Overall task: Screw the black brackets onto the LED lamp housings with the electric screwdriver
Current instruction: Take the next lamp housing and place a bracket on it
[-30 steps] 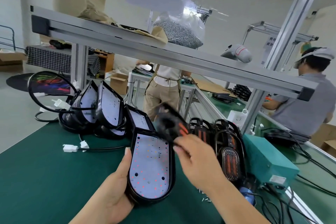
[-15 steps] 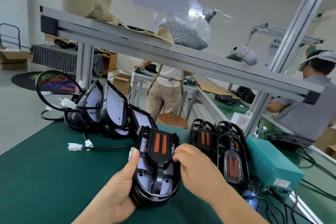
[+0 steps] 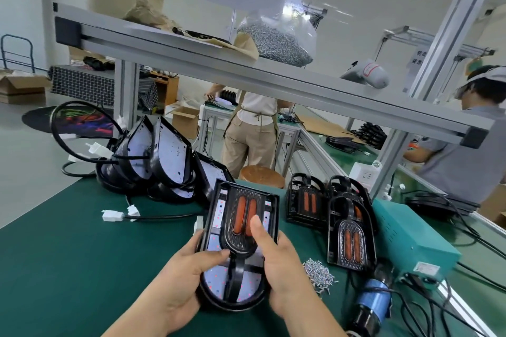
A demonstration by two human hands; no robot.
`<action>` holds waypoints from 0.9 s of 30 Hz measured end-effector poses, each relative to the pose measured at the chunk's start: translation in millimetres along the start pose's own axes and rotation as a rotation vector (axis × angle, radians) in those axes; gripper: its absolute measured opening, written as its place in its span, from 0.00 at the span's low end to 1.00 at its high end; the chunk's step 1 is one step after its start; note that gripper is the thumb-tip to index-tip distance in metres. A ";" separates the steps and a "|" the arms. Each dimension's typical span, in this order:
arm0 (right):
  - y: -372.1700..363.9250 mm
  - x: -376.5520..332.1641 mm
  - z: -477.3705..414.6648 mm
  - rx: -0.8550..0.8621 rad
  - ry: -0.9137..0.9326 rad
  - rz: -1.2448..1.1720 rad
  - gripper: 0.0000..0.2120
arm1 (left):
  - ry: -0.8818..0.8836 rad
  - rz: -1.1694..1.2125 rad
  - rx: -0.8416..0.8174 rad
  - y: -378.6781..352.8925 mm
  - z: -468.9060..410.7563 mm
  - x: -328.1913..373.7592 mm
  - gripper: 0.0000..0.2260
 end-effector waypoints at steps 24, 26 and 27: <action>3.7 -16.3 10.7 -0.301 0.059 -0.466 0.31 | -0.172 -0.429 0.242 23.9 7.7 52.0 0.06; 8.4 -19.9 16.3 -0.384 0.058 -0.407 0.30 | -0.314 -0.622 0.377 30.1 20.6 80.2 0.10; 10.5 -22.3 18.3 -0.418 0.058 -0.345 0.29 | -0.374 -0.702 0.450 32.0 29.1 93.0 0.11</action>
Point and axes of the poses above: each hand's wrist, its own z-axis away from the middle knuckle, its own y-axis out of the back of the hand, x = y × z, the point moved 10 cm from there along -z, towards the middle knuckle, and after that the axes turned 12 degrees about -x, right-handed, at the moved point
